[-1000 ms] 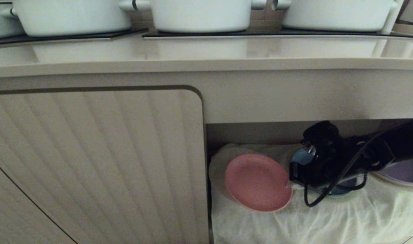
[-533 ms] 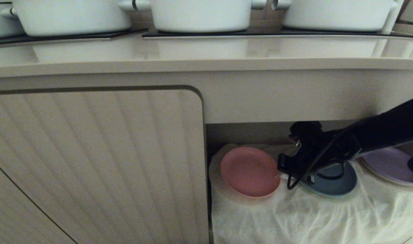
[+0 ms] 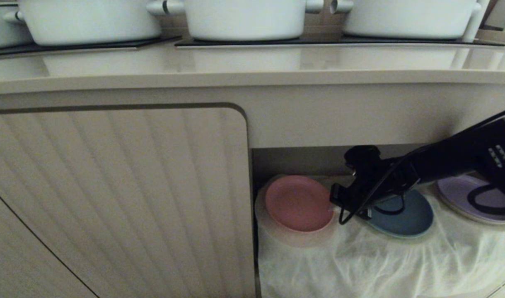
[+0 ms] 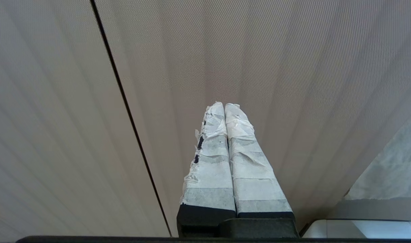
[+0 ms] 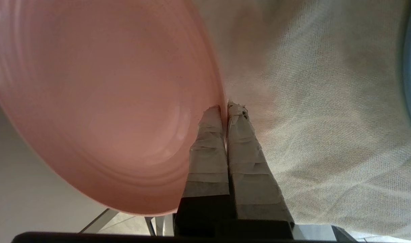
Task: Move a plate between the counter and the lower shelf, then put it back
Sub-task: Put the plate in the cupboard
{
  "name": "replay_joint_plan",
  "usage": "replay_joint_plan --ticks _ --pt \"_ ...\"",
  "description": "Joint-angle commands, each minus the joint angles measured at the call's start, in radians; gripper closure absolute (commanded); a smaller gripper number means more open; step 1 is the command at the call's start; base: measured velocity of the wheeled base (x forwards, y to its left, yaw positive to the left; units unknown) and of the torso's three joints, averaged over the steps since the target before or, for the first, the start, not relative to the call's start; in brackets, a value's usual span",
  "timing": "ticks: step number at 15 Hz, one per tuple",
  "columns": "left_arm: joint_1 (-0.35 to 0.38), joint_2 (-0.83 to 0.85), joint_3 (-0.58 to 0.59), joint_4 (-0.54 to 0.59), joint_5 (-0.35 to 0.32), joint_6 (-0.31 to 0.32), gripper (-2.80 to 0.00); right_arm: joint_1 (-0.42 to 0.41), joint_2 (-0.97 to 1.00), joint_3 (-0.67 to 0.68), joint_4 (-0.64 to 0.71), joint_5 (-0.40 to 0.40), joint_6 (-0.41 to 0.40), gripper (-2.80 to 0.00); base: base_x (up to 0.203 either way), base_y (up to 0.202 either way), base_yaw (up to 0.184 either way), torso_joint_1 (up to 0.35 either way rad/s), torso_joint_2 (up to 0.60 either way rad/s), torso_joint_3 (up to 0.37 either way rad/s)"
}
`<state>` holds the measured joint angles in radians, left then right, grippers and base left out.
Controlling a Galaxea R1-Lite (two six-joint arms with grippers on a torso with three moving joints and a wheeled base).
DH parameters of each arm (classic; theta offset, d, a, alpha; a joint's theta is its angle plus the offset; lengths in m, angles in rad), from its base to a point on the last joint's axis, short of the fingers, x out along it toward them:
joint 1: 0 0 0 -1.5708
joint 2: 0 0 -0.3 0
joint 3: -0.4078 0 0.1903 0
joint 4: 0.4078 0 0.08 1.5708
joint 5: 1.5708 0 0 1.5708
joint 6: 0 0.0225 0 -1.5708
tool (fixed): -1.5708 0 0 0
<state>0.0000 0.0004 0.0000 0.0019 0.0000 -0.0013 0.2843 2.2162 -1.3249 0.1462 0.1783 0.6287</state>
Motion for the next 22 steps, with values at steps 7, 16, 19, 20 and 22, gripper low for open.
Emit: replay_joint_plan --ticks 7,16,19,20,22 --pt "0.0 0.0 0.0 0.0 0.0 0.0 0.0 -0.002 0.007 0.044 0.01 0.001 -0.004 0.0 0.0 0.0 0.0 0.0 0.0 0.0" --pt "0.0 0.0 0.0 0.0 0.0 0.0 0.0 -0.002 0.007 0.033 0.003 0.001 -0.004 0.0 0.0 0.0 0.0 0.0 0.0 0.0" --pt "0.0 0.0 0.0 0.0 0.0 0.0 0.0 0.0 0.008 0.033 0.001 0.001 -0.006 0.0 0.0 0.0 0.0 0.0 0.0 0.0" --pt "0.0 0.0 0.0 0.0 0.0 0.0 0.0 0.0 0.008 0.032 0.001 0.001 -0.004 0.0 0.0 0.0 0.0 0.0 0.0 0.0" --pt "0.0 0.0 0.0 0.0 0.0 0.0 0.0 0.0 0.008 0.032 0.001 0.001 -0.006 -2.8 0.0 0.0 0.0 0.0 0.0 0.0"
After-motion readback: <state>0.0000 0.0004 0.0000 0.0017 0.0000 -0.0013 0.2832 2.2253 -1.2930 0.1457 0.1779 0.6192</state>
